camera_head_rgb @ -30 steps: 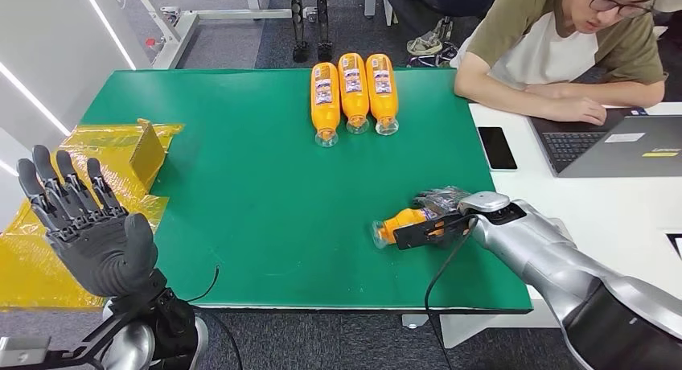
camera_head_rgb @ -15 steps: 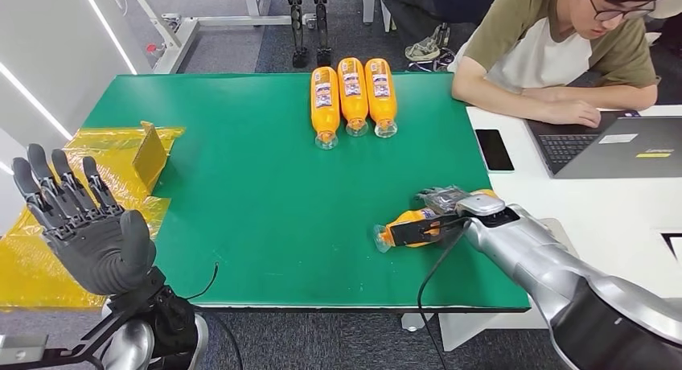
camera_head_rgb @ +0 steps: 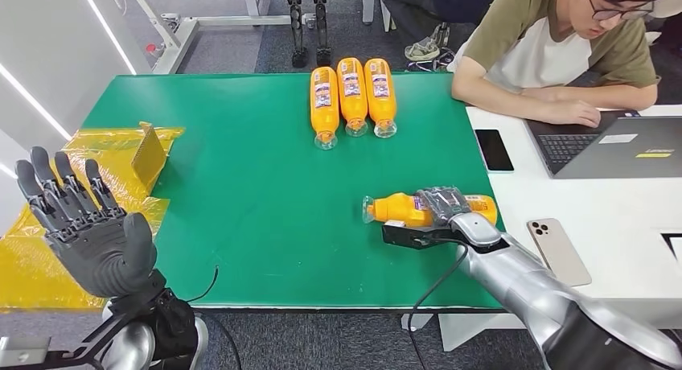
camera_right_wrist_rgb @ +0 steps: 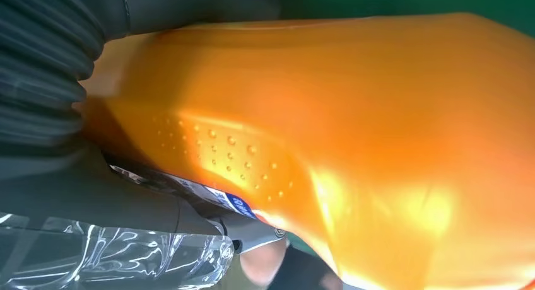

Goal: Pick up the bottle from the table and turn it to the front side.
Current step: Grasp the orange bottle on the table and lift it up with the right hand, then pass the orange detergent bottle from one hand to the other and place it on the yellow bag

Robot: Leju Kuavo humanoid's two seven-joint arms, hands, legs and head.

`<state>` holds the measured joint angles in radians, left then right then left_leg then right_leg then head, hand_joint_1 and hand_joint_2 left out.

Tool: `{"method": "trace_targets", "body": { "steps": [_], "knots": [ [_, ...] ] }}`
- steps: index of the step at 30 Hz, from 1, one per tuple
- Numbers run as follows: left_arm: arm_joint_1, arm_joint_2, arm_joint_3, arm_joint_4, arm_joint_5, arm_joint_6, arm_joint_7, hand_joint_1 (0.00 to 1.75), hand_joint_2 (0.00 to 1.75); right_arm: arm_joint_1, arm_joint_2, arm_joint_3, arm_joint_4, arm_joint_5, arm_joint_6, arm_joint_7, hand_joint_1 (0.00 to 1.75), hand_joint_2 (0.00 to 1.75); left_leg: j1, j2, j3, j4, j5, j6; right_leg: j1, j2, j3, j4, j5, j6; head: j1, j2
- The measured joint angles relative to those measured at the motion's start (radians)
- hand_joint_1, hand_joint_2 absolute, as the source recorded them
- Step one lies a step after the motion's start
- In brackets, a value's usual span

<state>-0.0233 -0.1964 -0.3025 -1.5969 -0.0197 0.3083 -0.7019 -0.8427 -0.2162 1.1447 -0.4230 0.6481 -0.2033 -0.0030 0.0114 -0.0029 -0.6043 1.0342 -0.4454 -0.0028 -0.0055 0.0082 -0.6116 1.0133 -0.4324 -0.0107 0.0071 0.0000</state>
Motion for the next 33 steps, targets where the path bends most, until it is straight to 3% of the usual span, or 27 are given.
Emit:
{"method": "trace_targets", "body": {
  "steps": [6, 9, 12, 14, 17, 22, 28, 33],
  "knots": [
    [0.017, -0.001, 0.0, 0.001, -0.019, -0.001, 0.0, 0.0, 1.75, 0.122, 0.031, -0.125, -0.121, 0.009, -0.34, -0.004, 1.75, 1.75, 0.0, -0.001, -0.005, 0.0, 0.0, 0.0, 0.0, -0.001, -0.005, 0.001, -0.001, 0.0, 0.0, 0.0],
    [0.016, -0.009, -0.005, 0.018, -0.024, -0.013, 0.001, 0.0, 1.75, 0.203, 0.056, -0.252, -0.234, 0.029, -0.454, -0.124, 1.75, 1.75, 0.0, -0.002, -0.007, 0.0, 0.0, 0.0, 0.0, -0.002, -0.007, 0.001, -0.002, 0.0, 0.0, 0.0],
    [0.002, -0.022, -0.023, 0.056, -0.035, -0.026, 0.008, 0.0, 1.75, 0.284, 0.105, -0.431, -0.349, 0.048, -0.468, -0.297, 1.75, 1.75, 0.0, -0.002, -0.008, 0.0, -0.001, -0.001, 0.001, -0.002, -0.008, 0.001, -0.003, 0.0, 0.0, 0.0],
    [-0.011, -0.03, -0.037, 0.084, -0.037, -0.031, 0.013, 0.0, 1.75, 0.323, 0.139, -0.535, -0.404, 0.049, -0.468, -0.368, 1.74, 1.75, 0.0, -0.002, -0.009, 0.0, -0.001, 0.0, 0.0, -0.002, -0.008, 0.001, -0.004, 0.0, 0.0, 0.0],
    [-0.023, -0.039, -0.05, 0.115, -0.042, -0.039, 0.023, 0.0, 1.75, 0.359, 0.178, -0.644, -0.461, 0.048, -0.468, -0.43, 1.71, 1.75, 0.0, -0.003, -0.009, 0.0, -0.002, 0.0, 0.0, -0.002, -0.008, 0.001, -0.004, 0.001, 0.0, 0.0],
    [-0.066, -0.042, -0.094, 0.189, -0.126, -0.1, 0.093, 0.0, 1.75, 0.431, 0.272, -0.816, -0.573, 0.077, -0.468, -0.67, 1.68, 1.75, 0.0, -0.001, -0.009, 0.0, -0.002, 0.001, 0.0, -0.002, -0.009, 0.001, -0.004, 0.001, 0.0, 0.0],
    [-0.112, -0.042, -0.157, 0.287, -0.201, -0.149, 0.128, 0.0, 1.75, 0.524, 0.379, -0.842, -0.685, 0.071, -0.468, -0.691, 1.68, 1.75, 0.0, -0.001, -0.009, 0.0, -0.002, 0.0, 0.0, -0.001, -0.01, 0.001, -0.005, 0.0, 0.0, 0.0],
    [-0.136, -0.042, -0.175, 0.335, -0.21, -0.173, 0.131, 0.0, 1.75, 0.561, 0.404, -0.823, -0.734, 0.072, -0.468, -0.634, 1.7, 1.75, 0.0, -0.001, -0.01, 0.0, -0.003, 0.0, 0.0, -0.001, -0.01, 0.001, -0.005, 0.0, 0.0, 0.0]
  ]
}}
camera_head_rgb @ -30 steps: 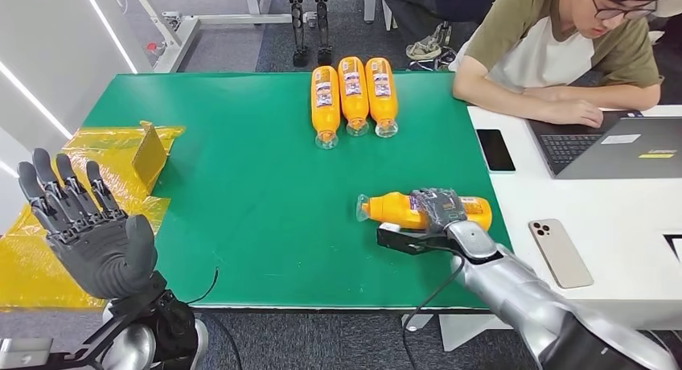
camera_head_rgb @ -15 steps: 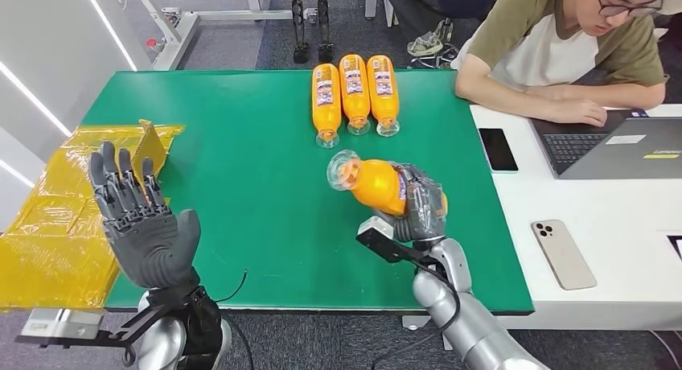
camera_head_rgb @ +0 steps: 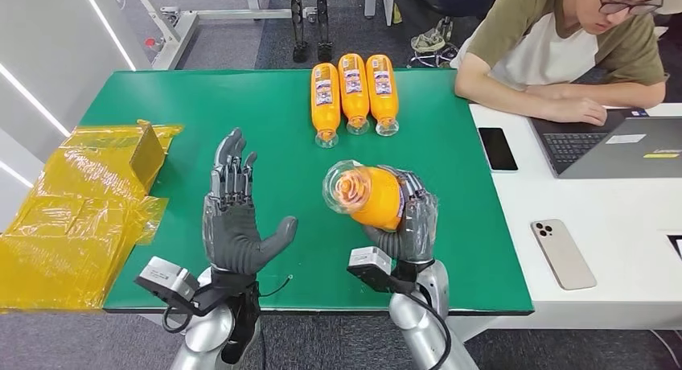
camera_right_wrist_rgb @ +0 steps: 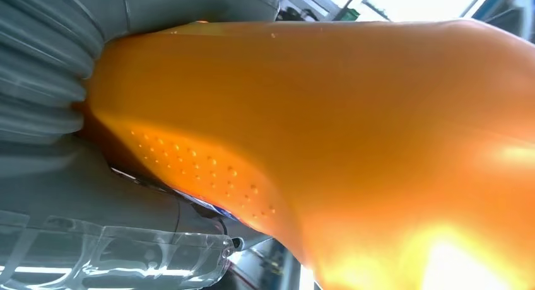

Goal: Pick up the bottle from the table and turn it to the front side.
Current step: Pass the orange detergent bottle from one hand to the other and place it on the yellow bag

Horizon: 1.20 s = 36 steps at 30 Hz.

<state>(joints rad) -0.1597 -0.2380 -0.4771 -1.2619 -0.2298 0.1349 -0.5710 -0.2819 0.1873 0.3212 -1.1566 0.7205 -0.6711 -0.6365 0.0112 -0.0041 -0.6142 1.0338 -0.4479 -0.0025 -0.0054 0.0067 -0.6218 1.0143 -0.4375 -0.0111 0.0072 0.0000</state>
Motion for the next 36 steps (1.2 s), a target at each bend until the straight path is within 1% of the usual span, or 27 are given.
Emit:
{"method": "trace_targets", "body": {
  "steps": [3, 7, 11, 13, 18, 22, 25, 31, 33, 36],
  "knots": [
    [-0.016, 0.0, -0.011, 0.022, -0.004, -0.02, 0.001, 0.0, 1.75, 0.011, -0.001, 0.049, -0.027, 0.001, 0.0, 0.075, 1.7, 1.75, 0.0, 0.0, 0.0, 0.0, 0.0, 0.0, 0.0, 0.0, 0.0, 0.0, 0.0, 0.0, 0.0, 0.0],
    [-0.029, 0.0, -0.023, 0.044, -0.005, -0.033, 0.0, 0.0, 1.75, 0.004, -0.01, 0.121, -0.047, -0.016, 0.0, 0.153, 1.68, 1.75, 0.0, 0.0, 0.0, 0.0, 0.0, 0.0, 0.0, 0.0, 0.0, 0.0, 0.0, 0.0, 0.0, 0.0],
    [-0.03, 0.0, -0.027, 0.048, -0.016, -0.047, 0.0, 0.0, 1.75, -0.024, -0.034, 0.211, -0.05, -0.028, 0.007, 0.251, 1.73, 1.75, 0.0, 0.0, 0.0, 0.0, 0.0, 0.0, 0.0, 0.0, 0.0, 0.0, 0.0, 0.0, 0.0, 0.0],
    [-0.03, 0.0, -0.028, 0.048, -0.022, -0.052, 0.003, 0.0, 1.75, -0.036, -0.048, 0.256, -0.054, -0.02, 0.015, 0.285, 1.73, 1.75, 0.0, 0.0, 0.0, 0.0, 0.0, 0.0, 0.0, 0.0, 0.0, 0.0, 0.0, 0.0, 0.0, 0.0],
    [-0.03, 0.0, -0.028, 0.048, -0.027, -0.056, 0.005, 0.0, 1.75, -0.049, -0.07, 0.321, -0.064, -0.014, 0.025, 0.31, 1.68, 1.75, 0.0, 0.0, 0.0, 0.0, 0.0, 0.0, 0.0, 0.0, 0.0, 0.0, 0.0, 0.0, 0.0, 0.0],
    [-0.026, 0.0, -0.028, 0.046, -0.037, -0.086, 0.007, 0.0, 1.75, -0.062, -0.085, 0.352, -0.066, 0.002, 0.055, 0.342, 1.65, 1.75, 0.0, 0.0, 0.0, 0.0, 0.0, 0.0, 0.0, 0.0, 0.0, 0.0, 0.0, 0.0, 0.0, 0.0],
    [-0.022, 0.0, -0.027, 0.041, -0.038, -0.115, 0.008, 0.0, 1.75, -0.074, -0.102, 0.377, -0.066, 0.02, 0.108, 0.371, 1.64, 1.75, 0.0, 0.0, 0.0, 0.0, 0.0, 0.0, 0.0, 0.0, 0.0, 0.0, 0.0, 0.0, 0.0, 0.0],
    [-0.002, 0.001, -0.016, 0.031, -0.03, -0.138, 0.008, 0.0, 1.75, -0.104, -0.129, 0.421, -0.065, 0.061, 0.262, 0.405, 1.66, 1.75, 0.0, 0.0, 0.0, 0.0, 0.0, 0.0, 0.0, 0.0, 0.0, 0.0, 0.0, 0.0, 0.0, 0.0],
    [0.008, 0.003, -0.009, 0.027, -0.029, -0.138, 0.008, 0.0, 1.75, -0.114, -0.136, 0.432, -0.065, 0.072, 0.289, 0.413, 1.66, 1.75, 0.0, 0.0, 0.0, 0.0, 0.0, 0.0, 0.0, 0.0, 0.0, 0.0, 0.0, 0.0, 0.0, 0.0],
    [0.016, 0.003, -0.001, 0.024, -0.029, -0.138, 0.008, 0.0, 1.75, -0.122, -0.142, 0.442, -0.065, 0.074, 0.299, 0.416, 1.67, 1.75, 0.0, 0.0, 0.0, 0.0, 0.0, 0.0, 0.0, 0.0, 0.0, 0.0, 0.0, 0.0, 0.0, 0.0]
  ]
}}
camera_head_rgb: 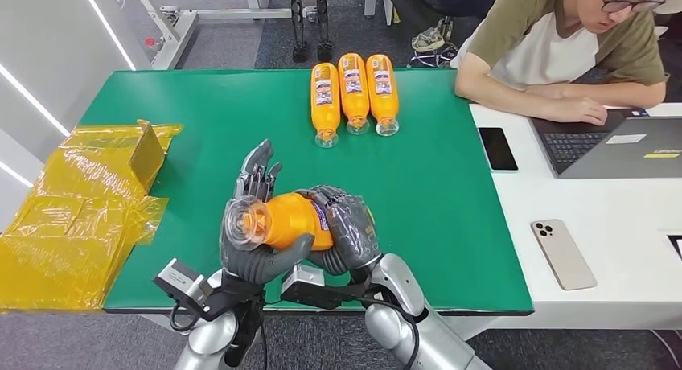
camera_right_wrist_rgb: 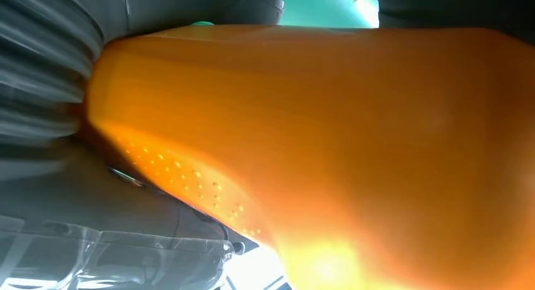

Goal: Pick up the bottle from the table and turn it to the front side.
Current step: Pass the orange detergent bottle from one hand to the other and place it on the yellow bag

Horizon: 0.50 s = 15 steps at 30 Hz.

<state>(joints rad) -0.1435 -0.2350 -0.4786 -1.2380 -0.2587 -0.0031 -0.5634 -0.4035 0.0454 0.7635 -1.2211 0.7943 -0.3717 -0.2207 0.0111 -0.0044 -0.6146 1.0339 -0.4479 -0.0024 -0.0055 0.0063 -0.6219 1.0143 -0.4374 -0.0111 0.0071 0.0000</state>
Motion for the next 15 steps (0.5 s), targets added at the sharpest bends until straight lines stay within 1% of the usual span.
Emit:
{"method": "trace_targets", "body": {
  "steps": [3, 5, 6, 9, 10, 15],
  "knots": [
    [0.003, 0.0, 0.002, -0.001, 0.0, 0.0, 0.0, 0.0, 1.75, -0.005, -0.005, 0.007, 0.0, 0.002, 0.005, 0.002, 1.65, 1.75, 0.0, 0.0, 0.0, 0.0, 0.0, 0.0, 0.0, 0.0, 0.0, 0.0, 0.0, 0.0, 0.0, 0.0],
    [0.006, 0.0, 0.005, -0.003, 0.0, -0.001, 0.0, 0.0, 1.75, -0.011, -0.007, 0.011, 0.0, 0.014, 0.019, 0.006, 1.6, 1.75, 0.0, 0.0, 0.0, 0.0, 0.0, 0.0, 0.0, 0.0, 0.0, 0.0, 0.0, 0.0, 0.0, 0.0],
    [0.009, 0.0, 0.008, -0.006, 0.0, -0.001, 0.001, 0.17, 1.75, -0.013, -0.009, 0.012, 0.001, 0.024, 0.031, 0.007, 1.6, 1.75, 0.0, 0.0, 0.0, 0.0, 0.0, 0.0, 0.0, 0.0, 0.0, 0.0, 0.0, 0.0, 0.0, 0.0],
    [0.023, 0.0, 0.021, -0.016, -0.002, -0.008, 0.006, 1.47, 1.75, -0.019, -0.011, 0.015, 0.004, 0.049, 0.059, 0.006, 1.58, 1.75, 0.0, 0.0, 0.0, 0.0, 0.0, 0.0, 0.0, 0.0, 0.0, 0.0, 0.0, 0.0, 0.0, 0.0],
    [0.028, 0.0, 0.025, -0.02, -0.003, -0.011, 0.007, 1.74, 1.75, -0.021, -0.011, 0.015, 0.005, 0.056, 0.062, 0.005, 1.58, 1.75, 0.0, 0.0, 0.0, 0.0, 0.0, 0.0, 0.0, 0.0, 0.0, 0.0, 0.0, 0.0, 0.0, 0.0],
    [0.044, -0.001, 0.035, -0.031, -0.006, -0.025, 0.009, 1.75, 1.75, -0.022, -0.011, 0.015, 0.007, 0.09, 0.058, 0.01, 1.59, 1.75, 0.0, 0.0, 0.0, 0.0, 0.0, 0.0, 0.0, 0.0, 0.0, 0.0, 0.0, 0.0, 0.0, 0.0]
  ]
}}
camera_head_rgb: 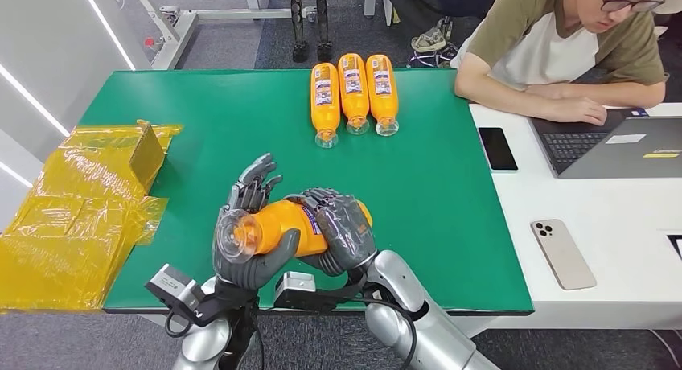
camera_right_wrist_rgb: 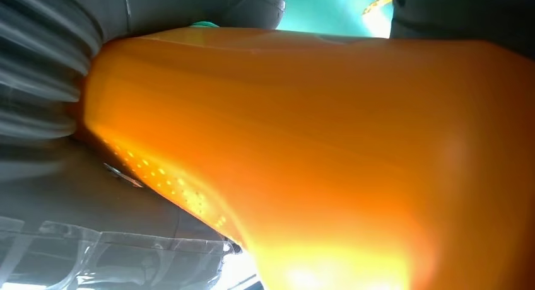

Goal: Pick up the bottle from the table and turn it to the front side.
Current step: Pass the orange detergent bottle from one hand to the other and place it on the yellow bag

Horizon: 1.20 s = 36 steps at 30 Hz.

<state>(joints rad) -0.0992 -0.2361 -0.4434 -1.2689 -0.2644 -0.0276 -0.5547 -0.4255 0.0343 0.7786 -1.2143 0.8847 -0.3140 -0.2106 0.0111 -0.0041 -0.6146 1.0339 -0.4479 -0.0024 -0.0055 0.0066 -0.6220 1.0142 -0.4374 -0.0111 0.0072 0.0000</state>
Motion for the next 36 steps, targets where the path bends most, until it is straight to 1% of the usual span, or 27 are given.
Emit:
{"method": "trace_targets", "body": {
  "steps": [7, 11, 13, 14, 15, 17, 18, 19, 25, 29, 32, 34, 36],
  "knots": [
    [0.01, -0.002, 0.001, -0.006, -0.001, -0.004, 0.0, 1.75, 1.75, -0.002, 0.0, 0.0, 0.0, 0.005, 0.0, 0.004, 1.55, 1.75, 0.0, 0.0, 0.0, 0.0, 0.0, 0.0, 0.0, 0.0, 0.0, 0.0, 0.0, 0.0, 0.0, 0.0],
    [0.013, -0.002, 0.002, -0.011, 0.003, -0.003, 0.0, 1.75, 1.75, 0.003, 0.0, 0.0, 0.0, 0.027, 0.0, 0.013, 1.57, 1.75, 0.0, 0.0, 0.0, 0.0, 0.0, 0.0, 0.0, 0.0, 0.0, 0.0, 0.0, 0.0, 0.0, 0.0],
    [0.014, -0.002, 0.003, -0.012, 0.005, -0.002, 0.0, 1.75, 1.75, 0.007, 0.001, 0.0, 0.0, 0.042, 0.0, 0.017, 1.52, 1.75, 0.0, 0.0, 0.0, 0.0, 0.0, 0.0, 0.0, 0.0, 0.0, 0.0, 0.0, 0.0, 0.0, 0.0],
    [0.015, -0.002, 0.003, -0.013, 0.006, -0.002, 0.0, 1.75, 1.75, 0.009, 0.002, -0.001, 0.0, 0.048, 0.0, 0.019, 1.44, 1.75, 0.0, 0.0, 0.0, 0.0, 0.0, 0.0, 0.0, 0.0, 0.0, 0.0, 0.0, 0.0, 0.0, 0.0],
    [0.016, -0.003, 0.003, -0.013, 0.007, -0.002, 0.0, 1.75, 1.75, 0.011, 0.002, -0.001, 0.0, 0.053, 0.0, 0.021, 1.16, 1.75, 0.0, 0.0, 0.0, 0.0, 0.0, 0.0, 0.0, 0.0, 0.0, 0.0, 0.0, 0.0, 0.0, 0.0],
    [0.017, -0.003, 0.004, -0.015, 0.009, 0.0, 0.0, 1.75, 1.75, 0.014, 0.004, -0.002, 0.0, 0.064, -0.001, 0.025, 0.42, 1.75, 0.0, 0.0, 0.0, 0.0, 0.0, 0.0, 0.0, 0.0, 0.0, 0.0, 0.0, 0.0, 0.0, 0.0],
    [0.019, -0.004, 0.004, -0.016, 0.01, 0.004, -0.001, 1.75, 1.75, 0.016, 0.005, -0.003, -0.001, 0.071, -0.001, 0.028, 0.11, 1.75, 0.0, 0.0, 0.0, 0.0, 0.0, 0.0, 0.0, 0.0, 0.0, 0.0, 0.0, 0.0, 0.0, 0.0],
    [0.021, -0.006, 0.005, -0.019, 0.011, 0.009, -0.002, 1.75, 1.75, 0.018, 0.006, -0.003, -0.001, 0.079, -0.002, 0.033, 0.0, 1.75, 0.0, 0.0, 0.0, 0.0, 0.0, 0.0, 0.0, 0.0, 0.0, 0.0, 0.0, 0.0, 0.0, 0.0],
    [0.027, -0.011, 0.018, -0.048, 0.035, 0.048, -0.012, 1.75, 1.75, 0.058, 0.008, -0.01, -0.001, 0.108, -0.04, 0.066, 0.0, 1.75, 0.0, 0.0, 0.0, 0.0, 0.0, 0.0, 0.0, 0.0, 0.0, 0.0, 0.0, 0.0, 0.0, 0.0],
    [0.027, -0.011, 0.023, -0.066, 0.018, 0.119, -0.013, 1.75, 1.75, 0.107, 0.006, -0.023, -0.016, 0.1, -0.087, 0.061, 0.0, 1.75, 0.0, 0.0, 0.0, 0.0, 0.0, 0.0, 0.0, 0.0, 0.0, 0.0, 0.0, 0.0, 0.0, 0.0],
    [0.025, -0.011, 0.03, -0.08, 0.014, 0.173, -0.012, 1.75, 1.75, 0.154, 0.006, -0.039, -0.051, 0.024, -0.157, 0.005, 0.0, 1.75, 0.0, 0.0, 0.0, 0.0, 0.0, 0.0, 0.0, 0.0, 0.0, 0.0, 0.0, 0.0, 0.0, 0.0],
    [0.02, -0.01, 0.047, -0.088, 0.019, 0.208, -0.011, 1.75, 1.75, 0.184, 0.006, -0.052, -0.086, -0.09, -0.206, -0.063, 0.0, 1.75, 0.0, 0.0, 0.0, 0.0, -0.001, -0.001, 0.0, 0.0, 0.0, 0.0, 0.0, 0.0, 0.0, 0.0],
    [0.008, -0.007, 0.071, -0.092, -0.018, 0.279, -0.003, 1.75, 1.75, 0.206, 0.006, -0.063, -0.122, -0.203, -0.257, -0.136, 0.0, 1.75, 0.0, 0.0, 0.0, 0.0, -0.001, -0.001, 0.0, 0.0, 0.0, 0.0, 0.0, 0.0, 0.0, 0.0]
  ]
}}
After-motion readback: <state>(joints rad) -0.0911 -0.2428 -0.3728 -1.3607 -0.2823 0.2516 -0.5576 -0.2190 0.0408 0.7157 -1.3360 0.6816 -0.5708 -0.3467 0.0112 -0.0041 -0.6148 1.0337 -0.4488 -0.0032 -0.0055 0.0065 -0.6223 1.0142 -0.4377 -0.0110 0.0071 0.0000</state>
